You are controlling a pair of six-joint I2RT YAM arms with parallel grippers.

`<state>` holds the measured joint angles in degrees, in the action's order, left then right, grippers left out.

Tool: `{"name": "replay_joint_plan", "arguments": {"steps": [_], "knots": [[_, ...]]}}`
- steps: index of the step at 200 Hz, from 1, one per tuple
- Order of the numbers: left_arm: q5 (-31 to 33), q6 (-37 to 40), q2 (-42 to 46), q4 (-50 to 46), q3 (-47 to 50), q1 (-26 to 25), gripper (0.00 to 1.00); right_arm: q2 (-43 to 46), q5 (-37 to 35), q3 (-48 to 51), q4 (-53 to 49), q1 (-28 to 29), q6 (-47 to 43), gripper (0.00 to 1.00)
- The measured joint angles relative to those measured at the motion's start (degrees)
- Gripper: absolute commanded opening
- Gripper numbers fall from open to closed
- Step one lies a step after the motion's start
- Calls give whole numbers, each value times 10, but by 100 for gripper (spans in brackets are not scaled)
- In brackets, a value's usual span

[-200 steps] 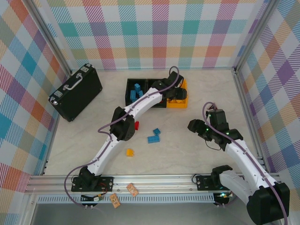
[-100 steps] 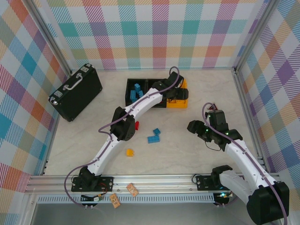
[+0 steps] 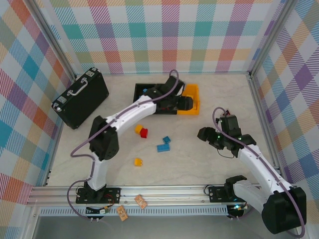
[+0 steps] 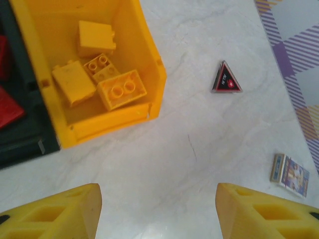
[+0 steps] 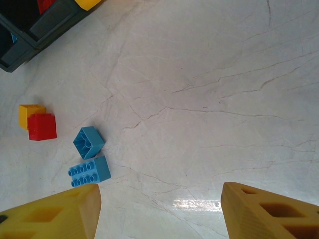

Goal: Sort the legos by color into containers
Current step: Pick up the lego from the center of the table.

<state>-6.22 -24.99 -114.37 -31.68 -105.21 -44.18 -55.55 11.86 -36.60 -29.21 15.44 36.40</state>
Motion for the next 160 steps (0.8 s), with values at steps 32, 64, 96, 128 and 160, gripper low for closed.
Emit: {"name": "replay_joint_plan", "arguments": {"steps": [32,64,96,128,160], "knots": [[-2,5,83,9,126,0,62,-19,2,-10,9,46,-7,65],[-2,9,120,2,219,0,63,-36,3,-10,21,81,-8,65],[0,-7,126,2,269,0,67,-38,3,-10,29,90,-3,66],[3,-59,126,11,313,0,71,-32,5,1,37,94,7,66],[-4,-123,123,25,354,0,73,-31,5,15,39,94,13,66]]}}
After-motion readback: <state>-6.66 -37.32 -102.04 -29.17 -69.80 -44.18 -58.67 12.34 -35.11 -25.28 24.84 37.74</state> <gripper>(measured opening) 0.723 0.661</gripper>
